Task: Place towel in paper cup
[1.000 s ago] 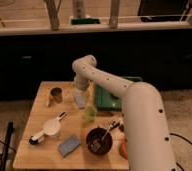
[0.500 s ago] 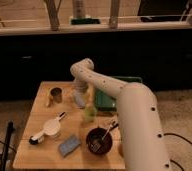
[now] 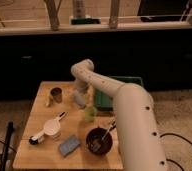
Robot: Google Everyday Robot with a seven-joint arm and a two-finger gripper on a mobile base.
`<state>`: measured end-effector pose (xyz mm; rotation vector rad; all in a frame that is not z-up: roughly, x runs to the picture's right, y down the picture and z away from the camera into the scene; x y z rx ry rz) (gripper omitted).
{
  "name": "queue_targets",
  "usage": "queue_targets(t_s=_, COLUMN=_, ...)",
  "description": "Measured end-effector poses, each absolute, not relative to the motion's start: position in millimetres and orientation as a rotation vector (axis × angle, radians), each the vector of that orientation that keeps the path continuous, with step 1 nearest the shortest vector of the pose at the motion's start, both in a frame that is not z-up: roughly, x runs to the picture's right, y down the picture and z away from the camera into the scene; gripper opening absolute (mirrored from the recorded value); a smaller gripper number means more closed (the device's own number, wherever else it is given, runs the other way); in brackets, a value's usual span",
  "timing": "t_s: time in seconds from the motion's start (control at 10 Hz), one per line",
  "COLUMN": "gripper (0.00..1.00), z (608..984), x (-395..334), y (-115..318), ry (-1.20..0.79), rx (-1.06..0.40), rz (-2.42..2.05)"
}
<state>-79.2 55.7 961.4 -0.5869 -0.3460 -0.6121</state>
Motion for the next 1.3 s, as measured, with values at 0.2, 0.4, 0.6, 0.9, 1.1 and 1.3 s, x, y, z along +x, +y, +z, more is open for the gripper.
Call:
queue_targets(t_s=0.2, gripper=0.80, z=966, x=-81, y=60, ry=-0.348, rx=-0.597, rz=-0.608)
queue_targets(t_s=0.4, gripper=0.79, z=970, x=-78, y=65, ry=-0.344, rx=-0.604, rz=-0.600)
queue_targets(t_s=0.6, gripper=0.66, z=974, x=-77, y=67, ry=-0.344, rx=-0.604, rz=-0.595)
queue_targets(t_s=0.9, gripper=0.36, z=976, x=-76, y=70, ry=-0.350, rx=-0.610, rz=-0.586)
queue_targets(t_s=1.1, gripper=0.15, z=975, x=-75, y=69, ry=-0.348, rx=-0.611, rz=-0.589)
queue_targets(t_s=1.3, gripper=0.01, z=974, x=-74, y=69, ry=-0.344, rx=-0.611, rz=-0.594)
